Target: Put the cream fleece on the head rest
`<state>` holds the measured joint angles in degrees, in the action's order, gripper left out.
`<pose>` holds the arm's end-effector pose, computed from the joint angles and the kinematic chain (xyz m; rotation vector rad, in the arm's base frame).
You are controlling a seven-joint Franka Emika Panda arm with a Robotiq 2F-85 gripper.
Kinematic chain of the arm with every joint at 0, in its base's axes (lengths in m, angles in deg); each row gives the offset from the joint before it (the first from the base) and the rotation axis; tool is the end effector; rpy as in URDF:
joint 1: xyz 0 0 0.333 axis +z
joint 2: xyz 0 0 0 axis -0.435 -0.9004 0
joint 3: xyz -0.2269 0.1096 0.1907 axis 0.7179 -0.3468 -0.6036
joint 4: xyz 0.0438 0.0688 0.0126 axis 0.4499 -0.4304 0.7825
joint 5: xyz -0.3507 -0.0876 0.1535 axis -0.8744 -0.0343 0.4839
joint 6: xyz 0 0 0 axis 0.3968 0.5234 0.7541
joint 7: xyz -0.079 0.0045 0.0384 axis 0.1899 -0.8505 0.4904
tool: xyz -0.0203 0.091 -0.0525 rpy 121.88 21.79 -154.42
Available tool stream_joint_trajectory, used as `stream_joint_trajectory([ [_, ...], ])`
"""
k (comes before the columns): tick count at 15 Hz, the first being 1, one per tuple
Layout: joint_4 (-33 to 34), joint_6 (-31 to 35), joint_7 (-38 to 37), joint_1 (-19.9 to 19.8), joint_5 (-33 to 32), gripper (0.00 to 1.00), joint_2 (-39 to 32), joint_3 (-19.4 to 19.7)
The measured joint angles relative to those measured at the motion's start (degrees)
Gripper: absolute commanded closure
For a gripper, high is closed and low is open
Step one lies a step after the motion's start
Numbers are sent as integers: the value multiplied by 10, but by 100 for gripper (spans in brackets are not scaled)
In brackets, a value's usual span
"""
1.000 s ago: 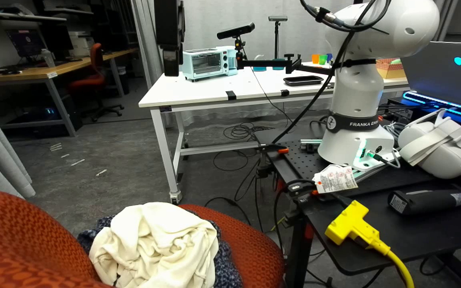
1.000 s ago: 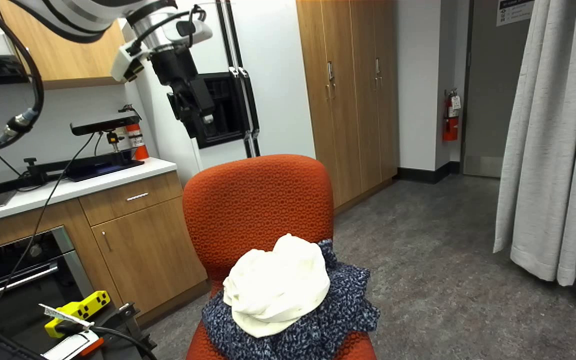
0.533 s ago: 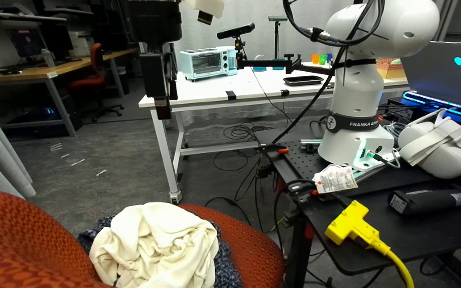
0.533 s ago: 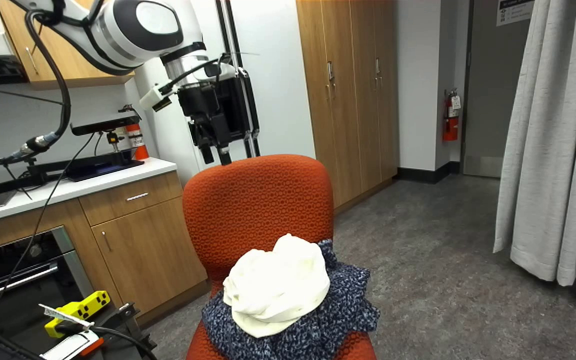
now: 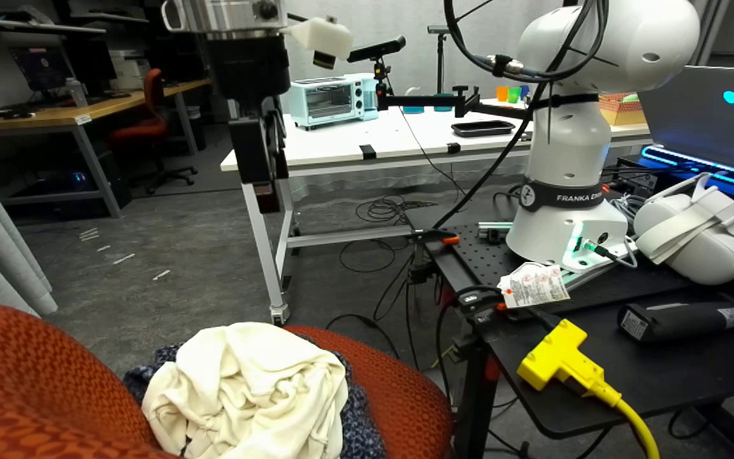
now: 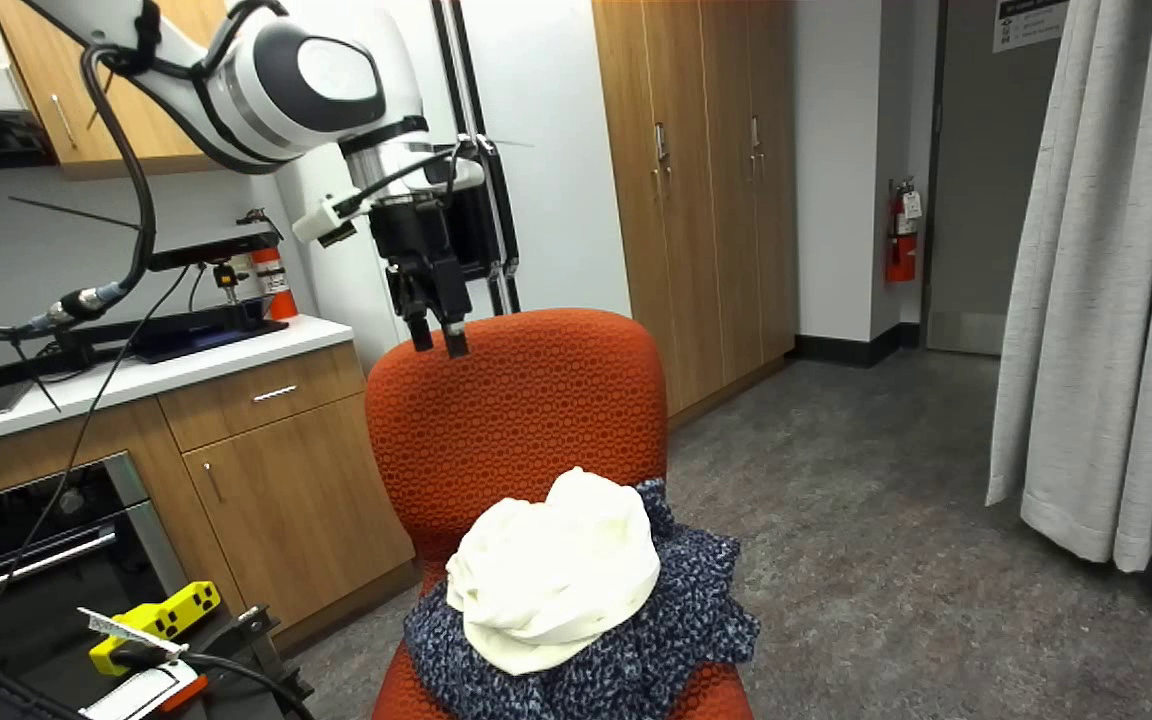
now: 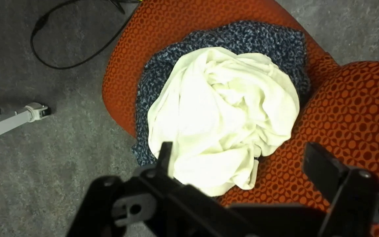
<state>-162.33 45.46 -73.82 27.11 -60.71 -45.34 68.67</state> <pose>0.4655 0.0939 0.3649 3.0674 -0.1259 0.0161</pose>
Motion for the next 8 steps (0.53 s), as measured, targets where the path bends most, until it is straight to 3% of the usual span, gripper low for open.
stream_joint_trajectory([
  [8,41,116,-16,4,-11,0,-197,34],
])
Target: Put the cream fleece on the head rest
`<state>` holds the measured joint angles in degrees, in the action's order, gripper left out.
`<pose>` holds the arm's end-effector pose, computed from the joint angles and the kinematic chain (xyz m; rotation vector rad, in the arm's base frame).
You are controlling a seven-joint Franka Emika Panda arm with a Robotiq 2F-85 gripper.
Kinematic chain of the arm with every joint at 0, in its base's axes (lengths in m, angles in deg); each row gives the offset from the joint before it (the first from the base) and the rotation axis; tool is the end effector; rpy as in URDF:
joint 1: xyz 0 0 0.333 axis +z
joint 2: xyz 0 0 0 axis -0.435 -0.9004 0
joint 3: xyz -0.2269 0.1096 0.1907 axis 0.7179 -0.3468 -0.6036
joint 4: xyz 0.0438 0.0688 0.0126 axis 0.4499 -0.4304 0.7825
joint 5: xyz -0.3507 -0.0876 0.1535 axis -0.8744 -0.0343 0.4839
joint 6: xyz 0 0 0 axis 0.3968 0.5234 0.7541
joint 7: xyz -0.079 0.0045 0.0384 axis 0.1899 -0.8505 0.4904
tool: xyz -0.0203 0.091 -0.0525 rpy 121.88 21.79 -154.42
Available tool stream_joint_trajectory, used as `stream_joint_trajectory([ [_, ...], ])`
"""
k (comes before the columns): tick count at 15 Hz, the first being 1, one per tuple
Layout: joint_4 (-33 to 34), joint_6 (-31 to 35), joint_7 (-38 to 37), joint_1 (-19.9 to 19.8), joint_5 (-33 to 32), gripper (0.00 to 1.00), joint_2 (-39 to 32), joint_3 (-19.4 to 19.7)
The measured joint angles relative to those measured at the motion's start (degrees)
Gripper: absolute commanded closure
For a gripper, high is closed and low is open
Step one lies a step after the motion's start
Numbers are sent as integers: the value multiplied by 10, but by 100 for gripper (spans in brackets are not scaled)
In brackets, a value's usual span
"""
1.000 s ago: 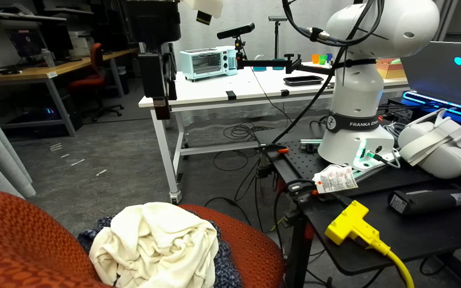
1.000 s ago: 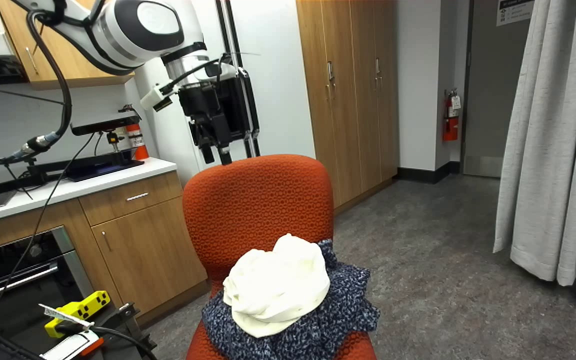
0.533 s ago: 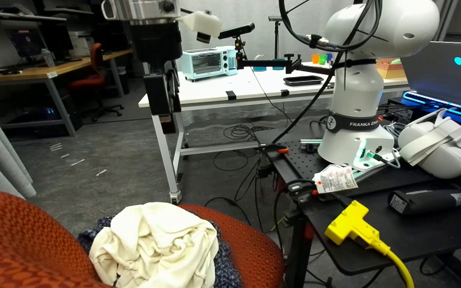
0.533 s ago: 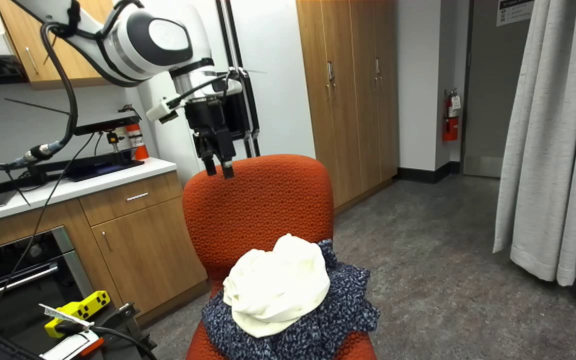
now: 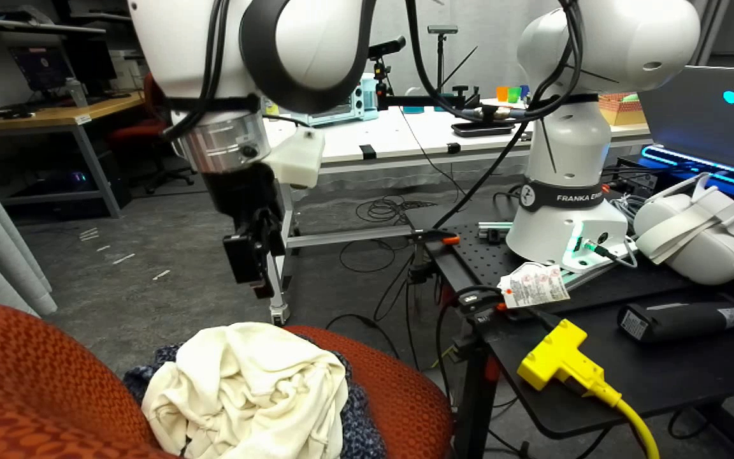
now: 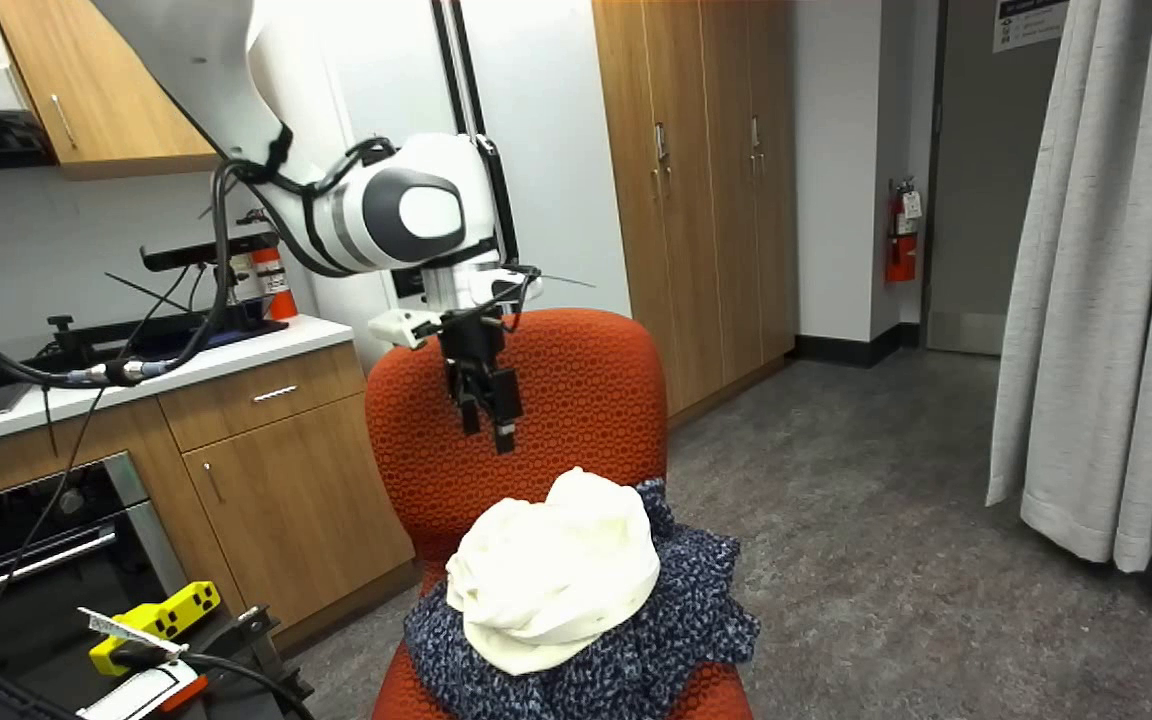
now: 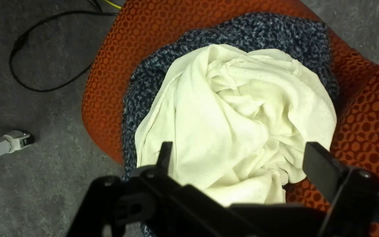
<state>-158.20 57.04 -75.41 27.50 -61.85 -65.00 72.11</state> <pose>0.5063 0.0772 0.2422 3.0911 -0.2121 -0.0994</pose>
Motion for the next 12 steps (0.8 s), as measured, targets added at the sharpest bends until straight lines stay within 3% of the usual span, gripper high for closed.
stream_joint_trajectory([
  [7,131,36,-13,28,31,0,-175,37],
  [12,139,36,-13,33,32,0,-185,43],
])
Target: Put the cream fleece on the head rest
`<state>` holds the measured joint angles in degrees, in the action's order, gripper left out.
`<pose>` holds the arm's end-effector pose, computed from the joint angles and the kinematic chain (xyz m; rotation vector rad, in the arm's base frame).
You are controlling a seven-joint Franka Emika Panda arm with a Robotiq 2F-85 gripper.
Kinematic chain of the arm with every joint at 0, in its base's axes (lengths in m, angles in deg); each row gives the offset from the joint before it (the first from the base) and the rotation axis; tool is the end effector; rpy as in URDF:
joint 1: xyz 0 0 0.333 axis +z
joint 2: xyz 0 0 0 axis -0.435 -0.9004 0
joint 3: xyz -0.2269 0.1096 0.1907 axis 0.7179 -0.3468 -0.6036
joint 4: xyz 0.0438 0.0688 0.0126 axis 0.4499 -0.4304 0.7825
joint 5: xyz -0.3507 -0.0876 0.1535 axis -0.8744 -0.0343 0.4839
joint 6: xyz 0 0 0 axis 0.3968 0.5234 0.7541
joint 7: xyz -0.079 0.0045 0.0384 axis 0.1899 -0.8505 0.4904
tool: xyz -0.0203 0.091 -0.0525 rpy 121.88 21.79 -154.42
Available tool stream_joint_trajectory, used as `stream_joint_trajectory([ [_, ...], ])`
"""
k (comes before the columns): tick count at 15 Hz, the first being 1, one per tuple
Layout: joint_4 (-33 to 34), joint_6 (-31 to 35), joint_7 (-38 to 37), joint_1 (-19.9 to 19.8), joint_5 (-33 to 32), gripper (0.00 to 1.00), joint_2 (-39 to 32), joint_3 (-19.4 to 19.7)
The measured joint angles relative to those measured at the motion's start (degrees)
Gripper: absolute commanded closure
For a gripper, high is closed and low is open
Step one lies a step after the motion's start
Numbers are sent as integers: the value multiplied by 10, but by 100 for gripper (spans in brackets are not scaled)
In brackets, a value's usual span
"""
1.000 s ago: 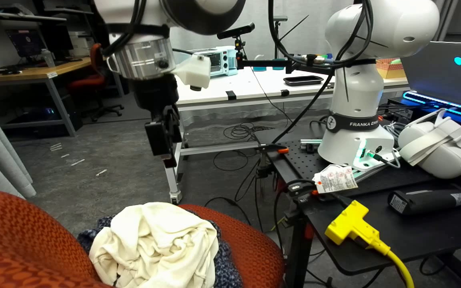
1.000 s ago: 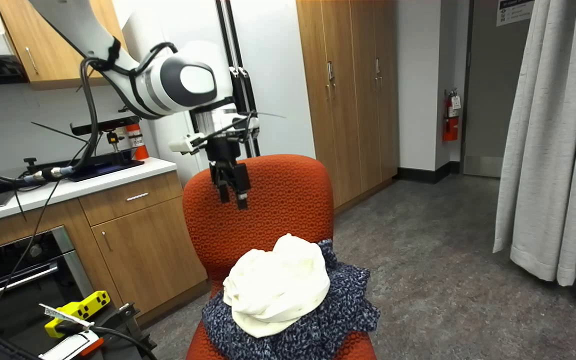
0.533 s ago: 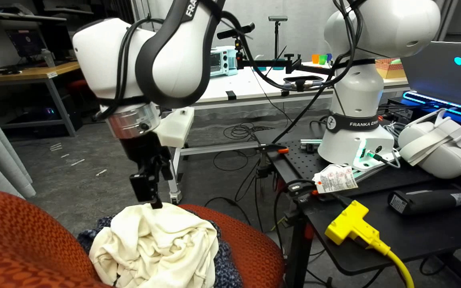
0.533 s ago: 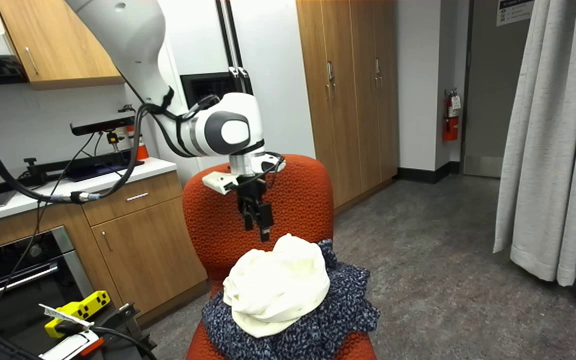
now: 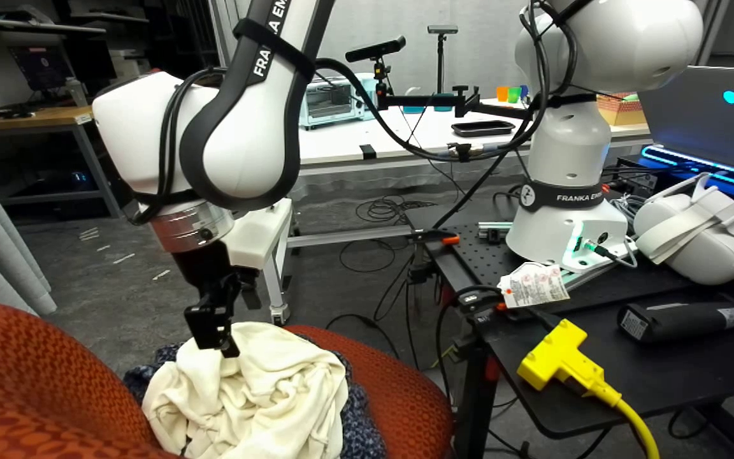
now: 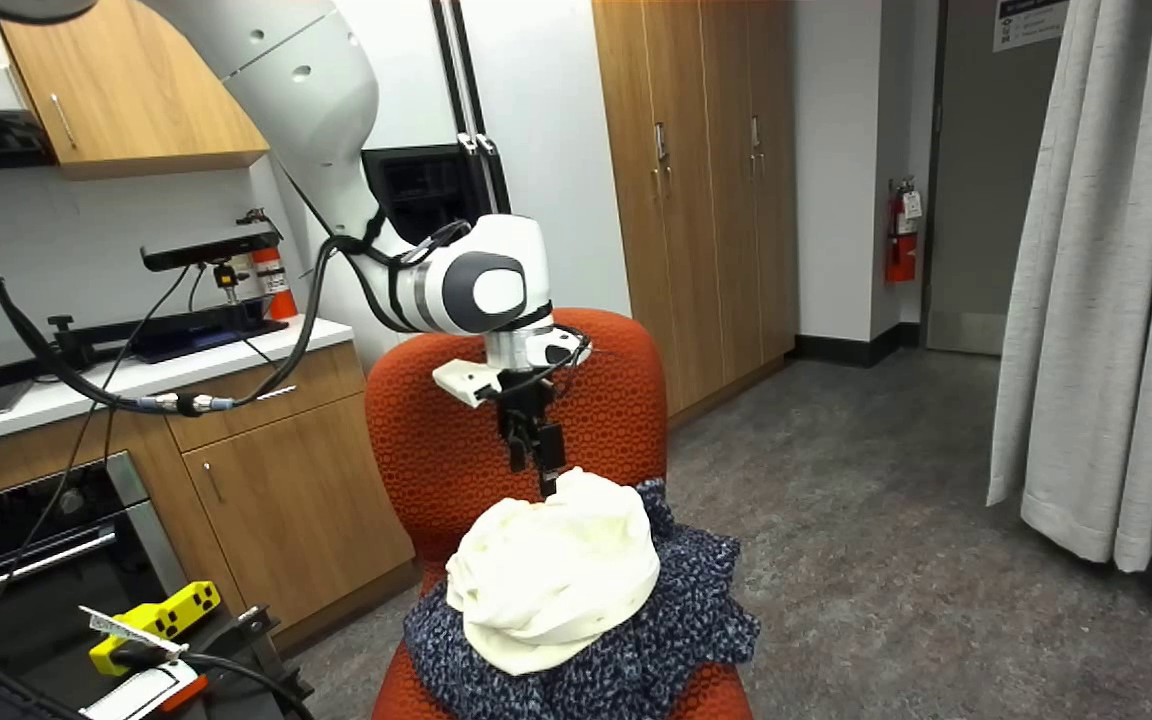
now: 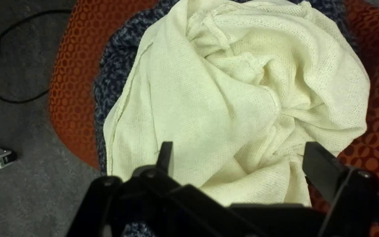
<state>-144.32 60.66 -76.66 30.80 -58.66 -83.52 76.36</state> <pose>0.5672 0.0764 0.1563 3.1043 -0.3467 -0.1423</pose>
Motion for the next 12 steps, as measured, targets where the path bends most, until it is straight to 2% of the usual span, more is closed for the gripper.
stream_joint_trajectory([
  [6,-3,3,0,10,0,0,-19,17],
  [12,54,29,0,14,2,0,-74,34],
])
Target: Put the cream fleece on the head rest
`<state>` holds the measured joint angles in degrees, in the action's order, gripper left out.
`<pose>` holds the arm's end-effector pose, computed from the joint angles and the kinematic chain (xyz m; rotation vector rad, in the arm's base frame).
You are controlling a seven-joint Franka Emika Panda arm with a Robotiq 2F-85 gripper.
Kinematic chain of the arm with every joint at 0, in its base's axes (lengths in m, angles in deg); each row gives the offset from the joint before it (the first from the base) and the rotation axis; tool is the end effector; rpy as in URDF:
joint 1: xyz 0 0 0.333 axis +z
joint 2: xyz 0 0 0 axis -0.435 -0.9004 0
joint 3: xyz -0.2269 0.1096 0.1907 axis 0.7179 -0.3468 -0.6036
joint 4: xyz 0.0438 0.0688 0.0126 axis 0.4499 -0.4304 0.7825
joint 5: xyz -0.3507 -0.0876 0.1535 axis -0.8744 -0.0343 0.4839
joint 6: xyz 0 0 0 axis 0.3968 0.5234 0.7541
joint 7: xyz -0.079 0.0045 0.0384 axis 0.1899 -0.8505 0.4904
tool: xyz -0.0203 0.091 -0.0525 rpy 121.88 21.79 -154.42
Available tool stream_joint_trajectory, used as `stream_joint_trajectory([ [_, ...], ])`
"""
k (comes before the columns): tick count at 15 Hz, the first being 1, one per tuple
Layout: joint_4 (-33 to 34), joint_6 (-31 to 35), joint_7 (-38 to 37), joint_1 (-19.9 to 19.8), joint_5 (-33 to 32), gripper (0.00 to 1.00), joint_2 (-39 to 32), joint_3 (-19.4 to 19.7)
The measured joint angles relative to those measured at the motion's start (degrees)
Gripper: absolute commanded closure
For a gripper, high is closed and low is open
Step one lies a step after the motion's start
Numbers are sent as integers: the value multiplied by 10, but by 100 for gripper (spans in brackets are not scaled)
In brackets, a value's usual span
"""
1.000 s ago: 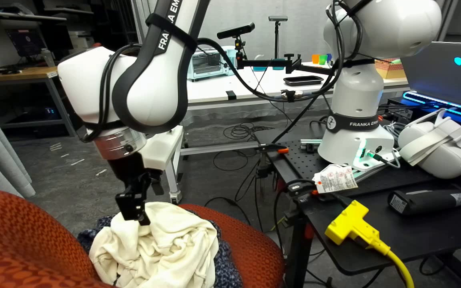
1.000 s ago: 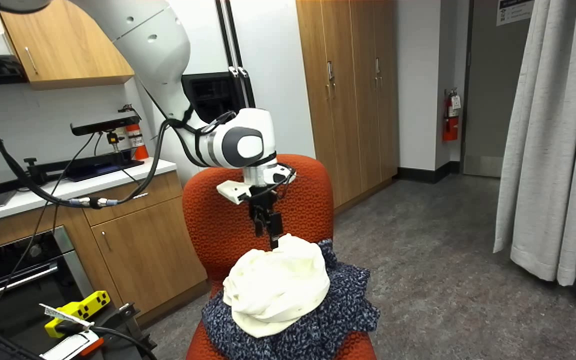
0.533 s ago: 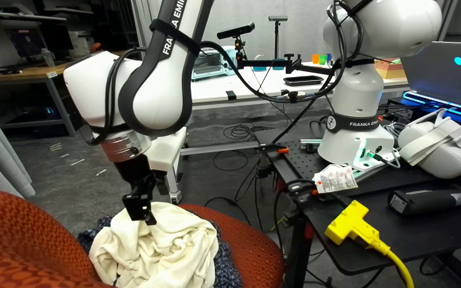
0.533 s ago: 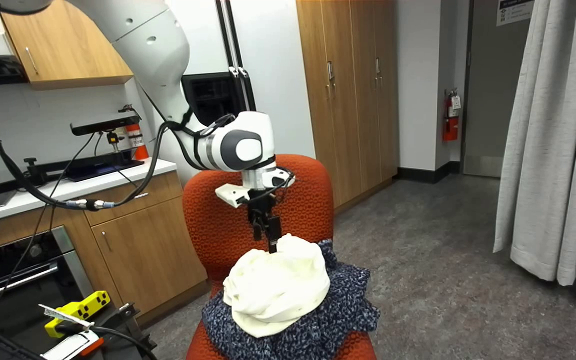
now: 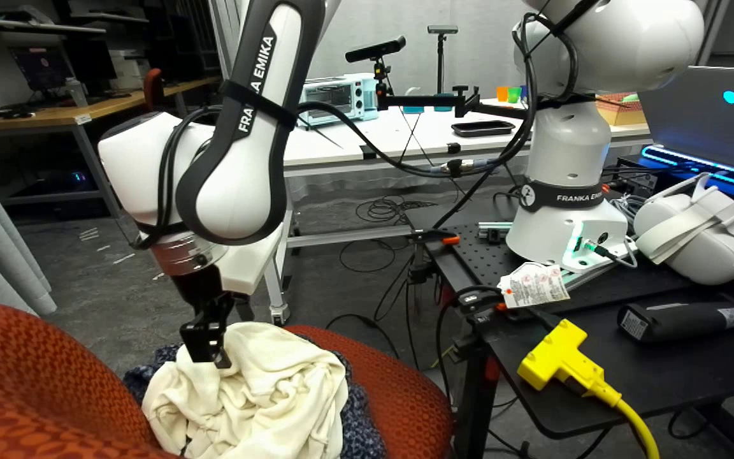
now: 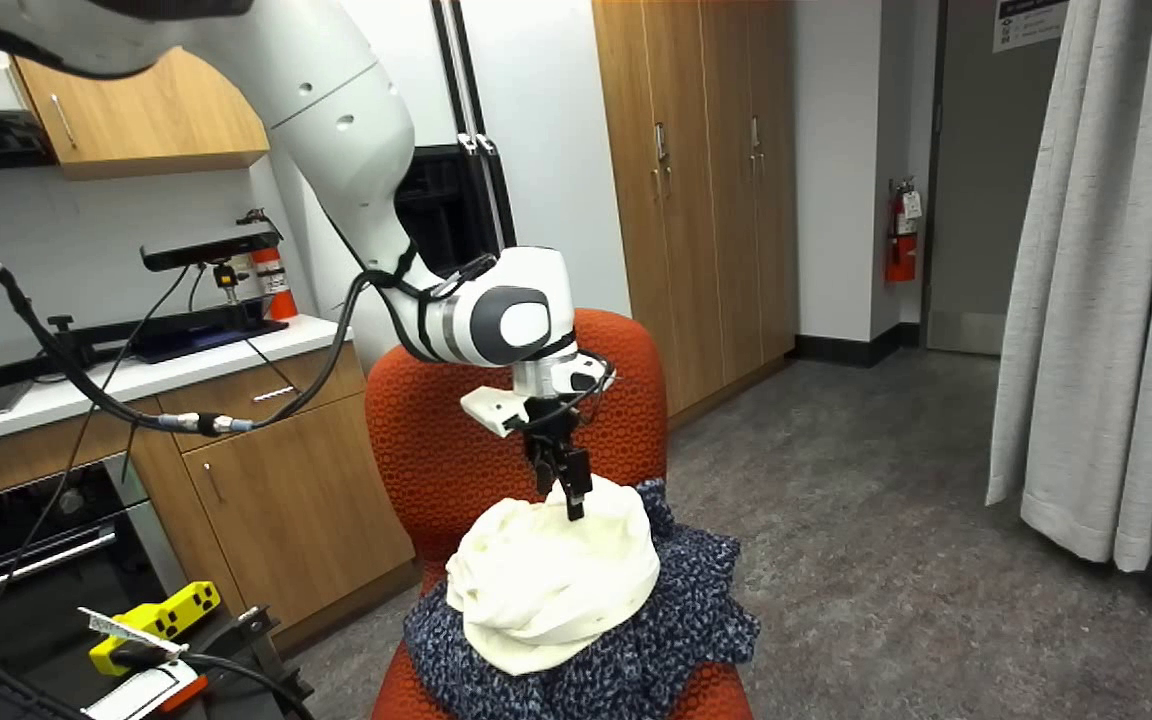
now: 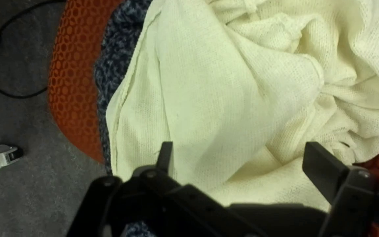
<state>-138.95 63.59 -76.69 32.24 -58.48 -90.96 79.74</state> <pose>0.5881 0.0586 0.1160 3.0769 -0.3883 -0.1094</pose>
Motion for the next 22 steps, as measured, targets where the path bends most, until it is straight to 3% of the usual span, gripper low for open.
stream_joint_trajectory([
  [4,48,1,-2,2,12,4,-45,1],
  [5,55,1,-2,2,19,26,-58,1],
  [6,60,0,-2,2,25,29,-70,1],
  [11,71,0,-2,3,38,68,-108,2],
  [15,73,-1,-2,4,38,99,-95,9],
  [22,49,-80,-16,35,32,98,34,27],
])
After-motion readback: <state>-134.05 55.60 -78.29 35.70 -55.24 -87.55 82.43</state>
